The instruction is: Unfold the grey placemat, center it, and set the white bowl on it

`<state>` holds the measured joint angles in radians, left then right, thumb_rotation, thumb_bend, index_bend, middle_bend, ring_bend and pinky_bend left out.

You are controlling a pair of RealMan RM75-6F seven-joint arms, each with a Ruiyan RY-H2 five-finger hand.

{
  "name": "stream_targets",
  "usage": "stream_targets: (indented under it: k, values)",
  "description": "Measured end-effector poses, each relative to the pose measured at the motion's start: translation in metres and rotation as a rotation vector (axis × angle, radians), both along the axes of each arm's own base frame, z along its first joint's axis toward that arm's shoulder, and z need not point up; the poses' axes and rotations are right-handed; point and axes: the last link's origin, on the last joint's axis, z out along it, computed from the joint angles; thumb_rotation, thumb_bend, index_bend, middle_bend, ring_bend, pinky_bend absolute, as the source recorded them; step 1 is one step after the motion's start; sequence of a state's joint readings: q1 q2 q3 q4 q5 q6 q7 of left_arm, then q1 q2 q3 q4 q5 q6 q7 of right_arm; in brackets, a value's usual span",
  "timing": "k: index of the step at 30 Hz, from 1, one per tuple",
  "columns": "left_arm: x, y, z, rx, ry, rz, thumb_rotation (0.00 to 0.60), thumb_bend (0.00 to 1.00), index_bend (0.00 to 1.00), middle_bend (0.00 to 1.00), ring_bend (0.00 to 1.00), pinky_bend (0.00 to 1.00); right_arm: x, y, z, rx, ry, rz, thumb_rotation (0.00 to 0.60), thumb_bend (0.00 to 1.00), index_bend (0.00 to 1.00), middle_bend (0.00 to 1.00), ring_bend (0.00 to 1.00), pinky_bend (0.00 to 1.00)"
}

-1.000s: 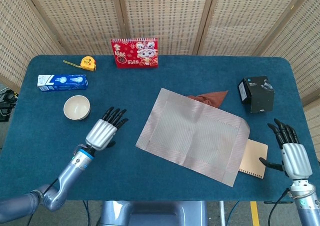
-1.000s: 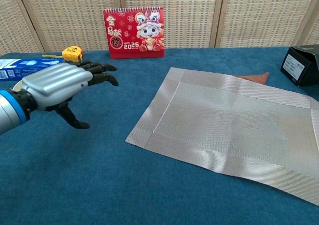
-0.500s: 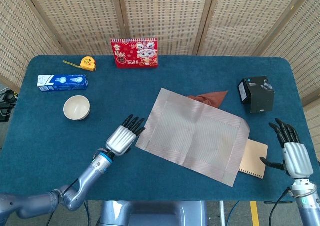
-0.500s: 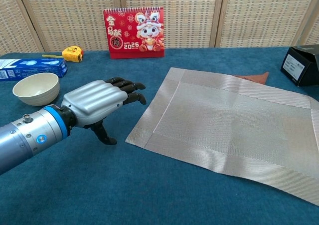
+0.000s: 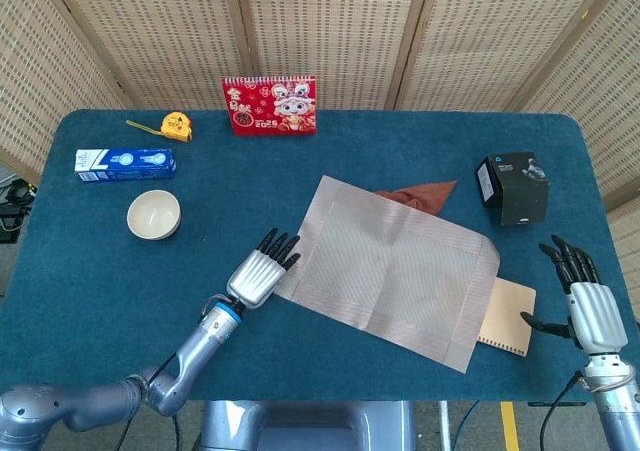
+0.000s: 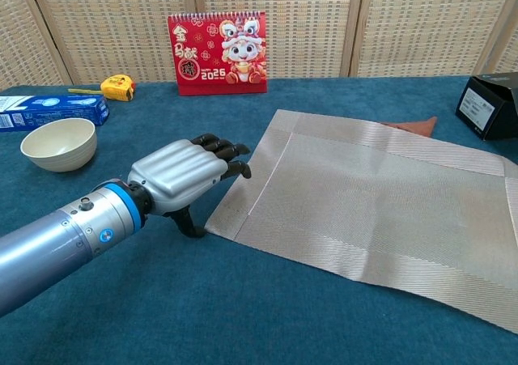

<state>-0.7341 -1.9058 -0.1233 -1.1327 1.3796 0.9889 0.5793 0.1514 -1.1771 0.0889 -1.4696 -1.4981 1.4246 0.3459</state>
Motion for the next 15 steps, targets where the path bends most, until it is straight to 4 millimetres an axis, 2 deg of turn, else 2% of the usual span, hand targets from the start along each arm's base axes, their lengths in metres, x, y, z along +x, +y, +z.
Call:
stream_targets:
  k: [3, 6, 10, 15]
  values:
    - [0.001, 0.002, -0.004, 0.008, 0.009, -0.006, 0.6, 0.13, 0.2, 0.0, 0.0, 0.0, 0.0, 0.0, 0.001, -0.002, -0.006, -0.001, 0.6, 0.13, 0.14, 0.0, 0.0, 0.0]
    - [0.003, 0.003, -0.008, 0.016, 0.013, -0.013, 0.6, 0.24, 0.22, 0.0, 0.0, 0.0, -0.001, -0.001, 0.0, 0.004, -0.007, 0.0, 0.6, 0.13, 0.14, 0.0, 0.0, 0.0]
    - [0.005, 0.002, -0.014, 0.022, 0.004, -0.016, 0.6, 0.46, 0.24, 0.0, 0.0, 0.0, -0.001, -0.001, -0.002, 0.013, -0.005, 0.003, 0.6, 0.13, 0.14, 0.0, 0.0, 0.0]
    - [0.005, 0.0, -0.018, 0.033, -0.01, -0.024, 0.6, 0.59, 0.24, 0.0, 0.0, 0.0, -0.001, -0.001, -0.005, 0.02, -0.005, 0.007, 0.6, 0.13, 0.14, 0.0, 0.0, 0.0]
